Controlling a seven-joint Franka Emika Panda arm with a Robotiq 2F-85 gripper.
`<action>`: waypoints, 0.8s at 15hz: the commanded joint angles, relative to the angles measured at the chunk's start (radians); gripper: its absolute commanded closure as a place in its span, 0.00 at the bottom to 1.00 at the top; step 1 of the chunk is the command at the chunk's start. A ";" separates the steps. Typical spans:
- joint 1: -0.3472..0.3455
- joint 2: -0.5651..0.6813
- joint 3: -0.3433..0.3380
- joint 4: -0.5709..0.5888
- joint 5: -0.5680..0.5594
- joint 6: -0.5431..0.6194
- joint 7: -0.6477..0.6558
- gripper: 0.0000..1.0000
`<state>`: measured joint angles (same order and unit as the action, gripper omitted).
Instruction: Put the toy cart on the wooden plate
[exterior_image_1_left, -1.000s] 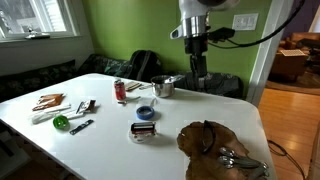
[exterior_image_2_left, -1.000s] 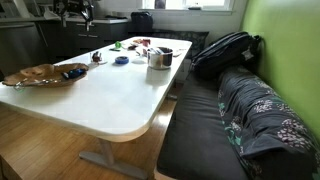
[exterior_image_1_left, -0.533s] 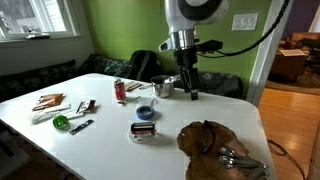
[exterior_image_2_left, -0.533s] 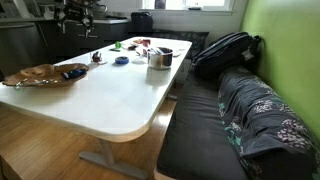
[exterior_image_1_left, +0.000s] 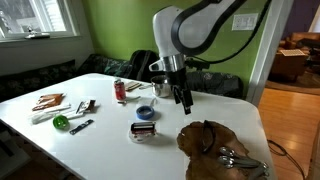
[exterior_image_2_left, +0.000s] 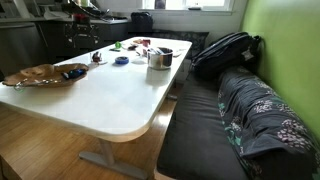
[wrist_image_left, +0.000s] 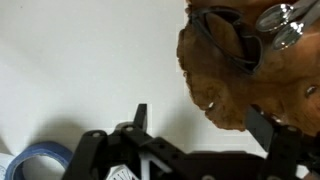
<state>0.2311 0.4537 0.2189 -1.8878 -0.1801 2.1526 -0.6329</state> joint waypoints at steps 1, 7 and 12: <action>0.056 0.129 -0.007 0.121 -0.167 0.035 0.003 0.00; 0.065 0.157 0.006 0.165 -0.195 0.137 0.055 0.00; 0.084 0.190 -0.019 0.184 -0.178 0.216 0.206 0.00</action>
<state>0.3000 0.6087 0.2170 -1.7270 -0.3627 2.3024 -0.5607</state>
